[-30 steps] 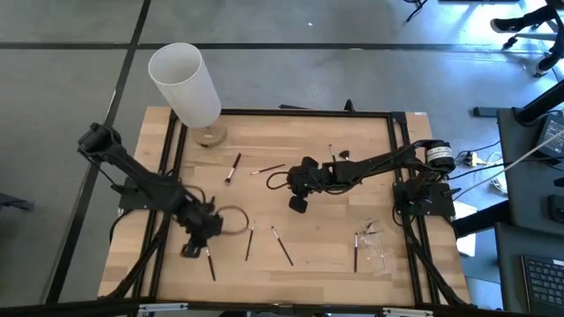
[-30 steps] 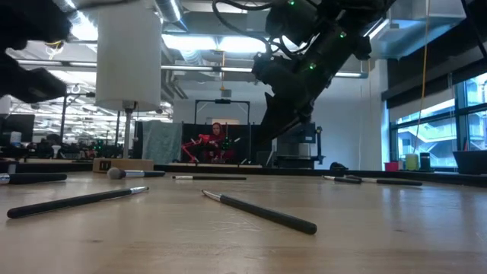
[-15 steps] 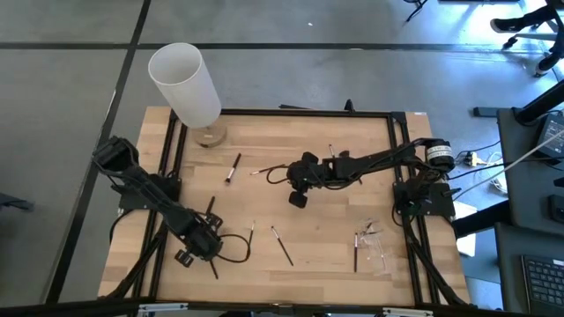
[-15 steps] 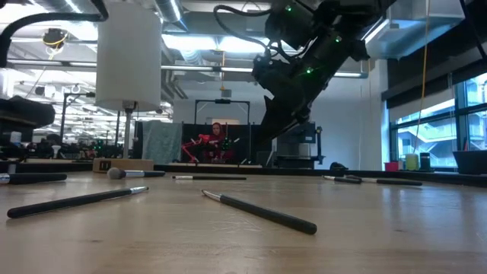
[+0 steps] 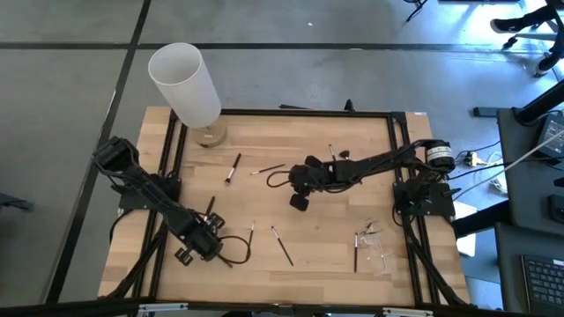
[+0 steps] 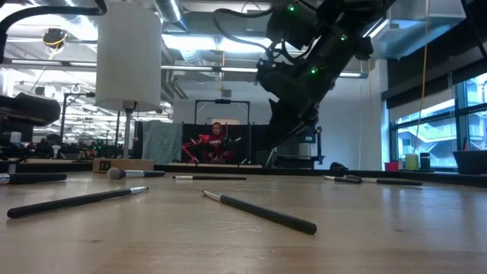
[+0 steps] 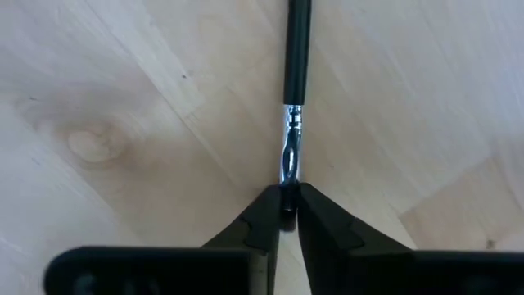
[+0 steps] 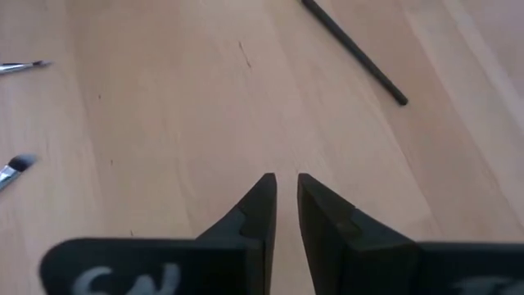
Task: Put items in baskets/containers
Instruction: Put the black eyeshadow brush into the transparent organizer
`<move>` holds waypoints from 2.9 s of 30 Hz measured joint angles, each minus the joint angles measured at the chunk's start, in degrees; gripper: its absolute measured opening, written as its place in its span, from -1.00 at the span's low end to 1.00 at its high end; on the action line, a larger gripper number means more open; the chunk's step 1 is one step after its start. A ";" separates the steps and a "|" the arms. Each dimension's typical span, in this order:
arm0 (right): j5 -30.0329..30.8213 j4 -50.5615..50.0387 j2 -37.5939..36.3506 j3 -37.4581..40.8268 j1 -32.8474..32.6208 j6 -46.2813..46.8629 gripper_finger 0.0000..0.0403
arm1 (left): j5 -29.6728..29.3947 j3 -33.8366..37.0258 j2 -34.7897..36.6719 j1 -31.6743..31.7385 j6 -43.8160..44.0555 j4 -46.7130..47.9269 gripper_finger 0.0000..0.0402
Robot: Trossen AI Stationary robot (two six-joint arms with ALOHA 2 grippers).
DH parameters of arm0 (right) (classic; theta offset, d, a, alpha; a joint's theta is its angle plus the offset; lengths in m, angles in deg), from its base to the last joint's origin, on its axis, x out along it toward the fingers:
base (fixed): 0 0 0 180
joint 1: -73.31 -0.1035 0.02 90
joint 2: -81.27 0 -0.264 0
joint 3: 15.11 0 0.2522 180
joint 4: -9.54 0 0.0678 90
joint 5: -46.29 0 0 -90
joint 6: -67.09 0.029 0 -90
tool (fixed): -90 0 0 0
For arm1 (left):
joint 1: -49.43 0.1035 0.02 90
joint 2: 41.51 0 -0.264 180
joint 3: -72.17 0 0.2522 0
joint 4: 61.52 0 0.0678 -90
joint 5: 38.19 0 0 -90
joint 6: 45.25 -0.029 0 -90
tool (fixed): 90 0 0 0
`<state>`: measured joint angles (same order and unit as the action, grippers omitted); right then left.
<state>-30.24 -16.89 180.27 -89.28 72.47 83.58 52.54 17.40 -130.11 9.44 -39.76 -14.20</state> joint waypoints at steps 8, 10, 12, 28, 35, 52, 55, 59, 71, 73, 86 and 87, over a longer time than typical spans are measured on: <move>-5.04 6.04 1.30 1.37 1.87 8.78 -0.74 | -21.26 -6.21 -0.33 0.32 -6.59 7.34 -0.83; -13.18 14.38 3.26 3.08 2.94 9.12 -0.74 | -25.73 -8.20 -0.25 -0.03 -8.96 8.57 -0.82; -22.40 22.70 5.85 4.66 3.72 10.01 -0.74 | -29.09 -9.76 -0.22 0.10 -12.73 9.66 -0.83; -43.06 45.62 15.45 -1.91 4.67 19.83 -0.48 | -48.48 -11.80 -0.74 5.91 -44.21 7.08 -0.86; -35.71 43.96 15.52 -2.82 3.62 16.73 -0.20 | -50.54 -11.81 -0.73 8.37 -50.84 2.01 -0.85; -32.58 46.97 15.54 -2.86 1.71 16.03 -0.28 | -50.37 -11.85 -0.70 12.43 -56.09 -4.37 -0.86; -32.58 46.95 15.54 -2.86 1.64 16.03 -0.35 | -50.36 -11.85 -0.70 12.88 -56.45 -4.46 -0.86; -33.10 46.80 15.54 -2.86 1.64 16.10 -0.54 | -50.38 -11.85 -0.70 13.16 -56.48 -4.46 -0.86; -32.93 41.77 14.77 -2.89 1.68 13.89 -0.90 | -47.97 -11.85 -0.66 14.75 -53.38 -5.49 -0.83; -30.48 37.88 13.05 -2.89 1.54 11.97 -0.88 | -47.62 -11.85 -0.66 15.28 -50.63 -5.88 -0.80; 3.16 -10.75 -13.29 -2.89 -7.72 8.01 -0.88 | -47.98 -11.89 -0.37 18.58 -21.17 -10.52 -0.32; 5.40 -13.71 -15.49 -2.89 -9.17 9.10 -0.88 | -46.52 -11.89 -0.37 19.06 -18.26 -11.91 -0.29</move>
<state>-24.84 -30.59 164.79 -92.16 63.30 92.68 6.02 5.51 -130.48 28.49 -58.02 -26.11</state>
